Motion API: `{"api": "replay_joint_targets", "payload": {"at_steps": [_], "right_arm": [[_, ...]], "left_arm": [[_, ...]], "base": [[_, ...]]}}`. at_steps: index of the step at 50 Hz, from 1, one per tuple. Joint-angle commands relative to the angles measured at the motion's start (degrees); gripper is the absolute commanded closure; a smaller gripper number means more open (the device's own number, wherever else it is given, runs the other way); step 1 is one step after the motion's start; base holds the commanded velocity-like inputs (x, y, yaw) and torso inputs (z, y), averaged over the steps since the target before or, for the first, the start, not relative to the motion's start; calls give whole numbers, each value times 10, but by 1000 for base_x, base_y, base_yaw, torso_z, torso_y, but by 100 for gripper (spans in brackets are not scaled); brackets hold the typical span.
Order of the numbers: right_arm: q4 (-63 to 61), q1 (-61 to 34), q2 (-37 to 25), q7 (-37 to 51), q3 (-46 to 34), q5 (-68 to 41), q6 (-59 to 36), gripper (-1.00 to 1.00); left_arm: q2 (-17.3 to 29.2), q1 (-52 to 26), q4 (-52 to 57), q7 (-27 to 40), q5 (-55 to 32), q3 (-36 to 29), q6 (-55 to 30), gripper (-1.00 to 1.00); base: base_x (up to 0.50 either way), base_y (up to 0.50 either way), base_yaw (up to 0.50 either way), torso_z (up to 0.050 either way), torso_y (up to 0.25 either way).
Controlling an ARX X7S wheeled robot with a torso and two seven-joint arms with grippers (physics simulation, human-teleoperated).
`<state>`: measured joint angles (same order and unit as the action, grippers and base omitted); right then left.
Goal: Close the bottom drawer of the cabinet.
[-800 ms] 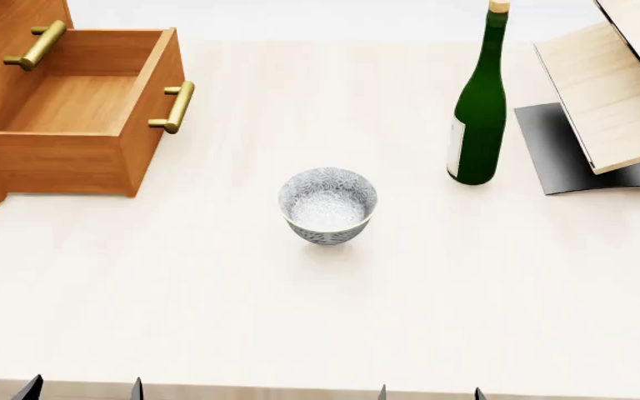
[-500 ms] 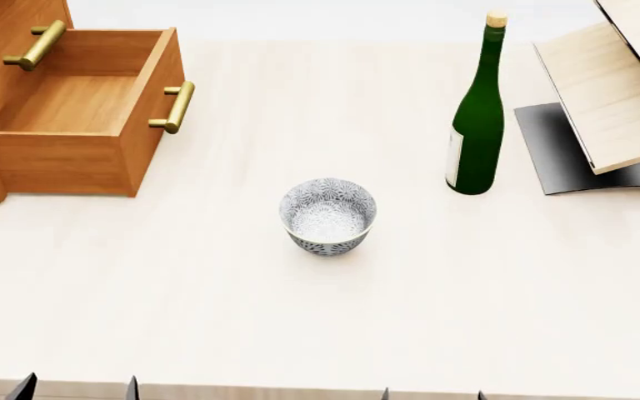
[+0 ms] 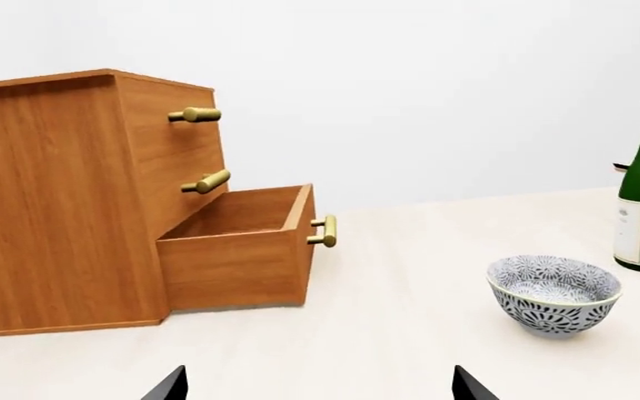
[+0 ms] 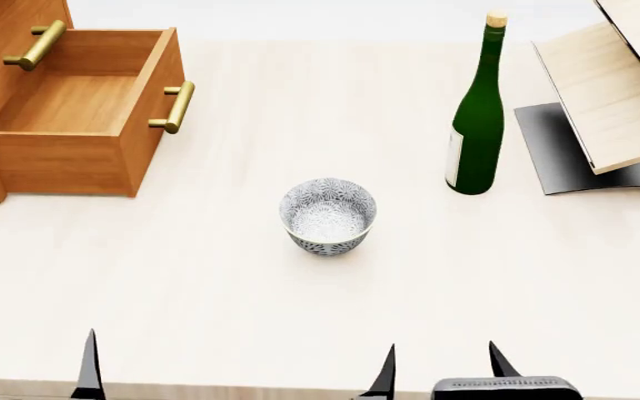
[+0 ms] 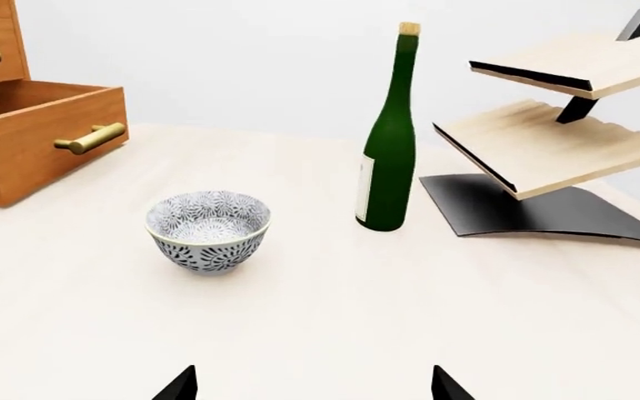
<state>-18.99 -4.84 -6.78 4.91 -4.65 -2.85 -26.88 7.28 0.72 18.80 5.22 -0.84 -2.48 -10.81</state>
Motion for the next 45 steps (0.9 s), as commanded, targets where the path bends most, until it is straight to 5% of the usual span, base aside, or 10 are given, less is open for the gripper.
{"api": "replay_joint_targets", "payload": {"at_steps": [1,21,45], "right_arm": [[-51,-21,-11,7,10,-14,-60,-100],[-54,-18,-18,9,5,-28,-35,-100],[-45,-13,-28,18,6,-38,-22,-100]], "left_arm": [[14,-16,84,13,2,2,-59,-100],[26,-16,86,25,3,-3,-46,-100],[36,-19,83,36,6,-17,-48,-100]], "base": [[0,0,0,0,0],[0,12,0,0,0],[0,500,0,0,0]]}}
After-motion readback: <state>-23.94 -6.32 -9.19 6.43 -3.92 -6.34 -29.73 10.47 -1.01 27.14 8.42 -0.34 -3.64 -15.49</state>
